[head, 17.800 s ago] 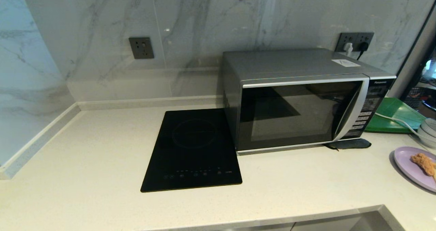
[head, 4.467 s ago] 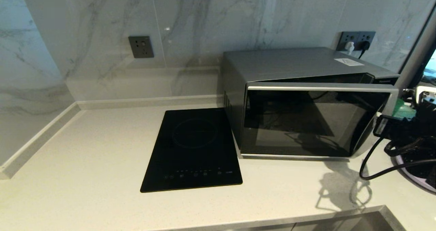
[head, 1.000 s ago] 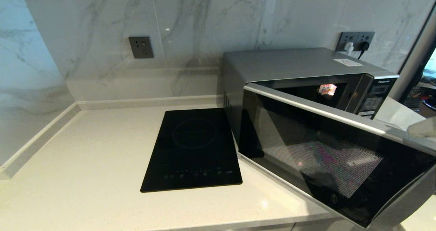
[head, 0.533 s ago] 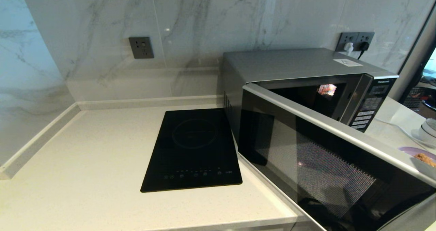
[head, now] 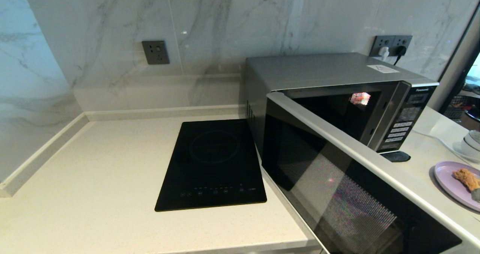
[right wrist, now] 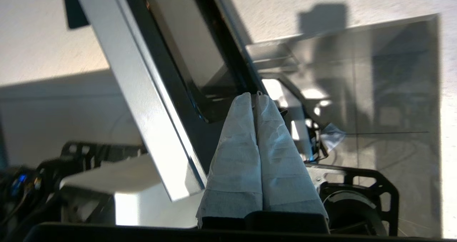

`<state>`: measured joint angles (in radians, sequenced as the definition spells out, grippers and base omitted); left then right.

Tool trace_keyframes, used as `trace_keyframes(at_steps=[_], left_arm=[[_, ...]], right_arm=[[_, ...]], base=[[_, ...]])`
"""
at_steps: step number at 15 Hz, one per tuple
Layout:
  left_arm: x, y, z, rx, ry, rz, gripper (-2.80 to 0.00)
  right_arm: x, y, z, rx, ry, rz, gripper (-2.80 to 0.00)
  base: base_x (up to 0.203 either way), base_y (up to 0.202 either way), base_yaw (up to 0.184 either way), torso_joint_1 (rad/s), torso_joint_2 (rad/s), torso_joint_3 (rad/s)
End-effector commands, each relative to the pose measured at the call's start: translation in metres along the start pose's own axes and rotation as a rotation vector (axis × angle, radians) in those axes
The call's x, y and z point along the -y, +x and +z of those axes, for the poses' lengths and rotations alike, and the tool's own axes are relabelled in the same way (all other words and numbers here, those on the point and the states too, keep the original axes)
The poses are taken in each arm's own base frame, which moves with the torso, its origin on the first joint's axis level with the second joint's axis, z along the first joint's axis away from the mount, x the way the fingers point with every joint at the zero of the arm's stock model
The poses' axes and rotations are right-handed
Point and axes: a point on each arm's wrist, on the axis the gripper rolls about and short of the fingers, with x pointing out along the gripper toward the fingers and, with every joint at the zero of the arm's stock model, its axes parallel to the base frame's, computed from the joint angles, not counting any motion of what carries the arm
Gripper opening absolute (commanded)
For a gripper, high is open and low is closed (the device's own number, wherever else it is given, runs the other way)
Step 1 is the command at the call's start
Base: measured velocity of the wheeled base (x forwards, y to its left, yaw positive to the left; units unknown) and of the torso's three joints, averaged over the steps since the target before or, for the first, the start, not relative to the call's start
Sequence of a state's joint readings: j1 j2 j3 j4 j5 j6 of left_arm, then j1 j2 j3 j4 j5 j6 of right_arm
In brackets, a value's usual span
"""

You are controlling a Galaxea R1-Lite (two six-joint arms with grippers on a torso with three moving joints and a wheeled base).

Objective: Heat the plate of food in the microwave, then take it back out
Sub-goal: Open the microwave oven

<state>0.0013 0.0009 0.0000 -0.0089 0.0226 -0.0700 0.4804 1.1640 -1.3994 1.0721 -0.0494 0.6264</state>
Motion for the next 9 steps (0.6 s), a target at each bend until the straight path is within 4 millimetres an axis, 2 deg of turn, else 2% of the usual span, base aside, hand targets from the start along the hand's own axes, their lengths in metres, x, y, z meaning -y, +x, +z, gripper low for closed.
trace_keyframes(at_steps=[1,5,9], left_arm=[[0.0,0.0,0.0,0.0,-0.001,0.001,-2.8],[0.0,0.0,0.0,0.0,-0.001,0.001,-2.8],[0.0,0.0,0.0,0.0,-0.001,0.001,-2.8]], right_arm=[[-0.002,-0.007,-0.008,-0.041,-0.036,0.081,-2.8],[-0.008,-0.005,-0.011,-0.112,-0.072,0.165,-2.8],[-0.017,0.005,-0.009,-0.218,-0.081,0.242,-2.8]], base=[[0.0,0.0,0.0,0.0,0.0,0.0],[0.0,0.0,0.0,0.0,0.0,0.0],[0.0,0.0,0.0,0.0,0.0,0.0]])
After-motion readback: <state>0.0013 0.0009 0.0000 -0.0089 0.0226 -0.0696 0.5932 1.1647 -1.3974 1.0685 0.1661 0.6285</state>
